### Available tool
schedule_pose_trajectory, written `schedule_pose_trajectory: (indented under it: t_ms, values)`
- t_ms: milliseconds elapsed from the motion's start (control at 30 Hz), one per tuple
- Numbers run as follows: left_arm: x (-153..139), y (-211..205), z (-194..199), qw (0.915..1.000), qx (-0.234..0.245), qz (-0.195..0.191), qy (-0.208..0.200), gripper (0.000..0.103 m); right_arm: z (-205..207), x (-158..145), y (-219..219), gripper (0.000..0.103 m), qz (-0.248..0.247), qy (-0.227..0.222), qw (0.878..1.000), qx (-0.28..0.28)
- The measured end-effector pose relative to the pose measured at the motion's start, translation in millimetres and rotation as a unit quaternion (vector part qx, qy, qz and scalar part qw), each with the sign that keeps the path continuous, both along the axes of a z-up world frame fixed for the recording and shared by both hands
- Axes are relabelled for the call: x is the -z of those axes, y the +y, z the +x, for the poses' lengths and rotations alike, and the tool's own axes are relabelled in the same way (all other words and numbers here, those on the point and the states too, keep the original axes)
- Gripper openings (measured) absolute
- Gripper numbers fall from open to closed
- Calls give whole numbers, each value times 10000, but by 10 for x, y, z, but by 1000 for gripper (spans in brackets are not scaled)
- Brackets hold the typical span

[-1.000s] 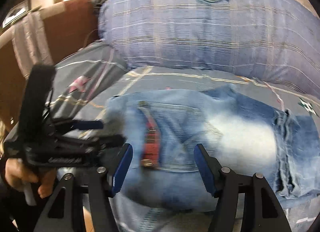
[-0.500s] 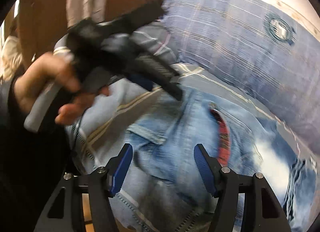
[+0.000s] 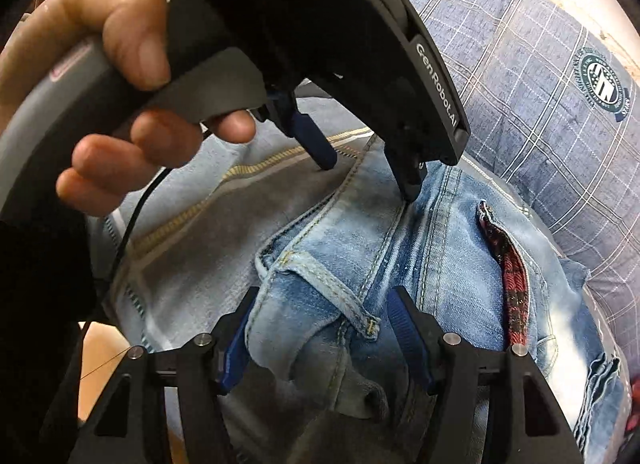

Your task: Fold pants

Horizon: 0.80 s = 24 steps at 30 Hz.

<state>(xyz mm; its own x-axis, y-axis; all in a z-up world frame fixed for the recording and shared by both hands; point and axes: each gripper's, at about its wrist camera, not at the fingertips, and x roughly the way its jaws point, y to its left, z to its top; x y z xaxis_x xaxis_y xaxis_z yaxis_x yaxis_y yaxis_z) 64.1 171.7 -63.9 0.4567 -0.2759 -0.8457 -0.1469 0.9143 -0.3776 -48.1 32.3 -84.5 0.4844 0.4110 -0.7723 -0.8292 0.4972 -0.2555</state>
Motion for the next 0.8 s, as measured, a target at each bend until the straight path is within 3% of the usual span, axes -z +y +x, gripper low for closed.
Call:
schedule_pose_trajectory:
  t_ms: [167,367,467,633,800]
  values:
    - [-5,-10,-5,10000,5,8,25,72,60,-14,-14,59,195,111,9996,175]
    - [4,156,-68,9981,-233,-577,-29,72,138,-141,-75,43,504,337,9976,341]
    - [-4,171,-77,9974,-267,-659,-74,72,152,-246,-107,35,698,381,9959,426]
    - [-15,140,-78,9967,-227,-775,-110,72,162,-385,-177,30,970,441,9926,587]
    - [-17,192,-90,9923,-287,-1193,-178,72,206,-546,-278,28,1247,439,9881,788]
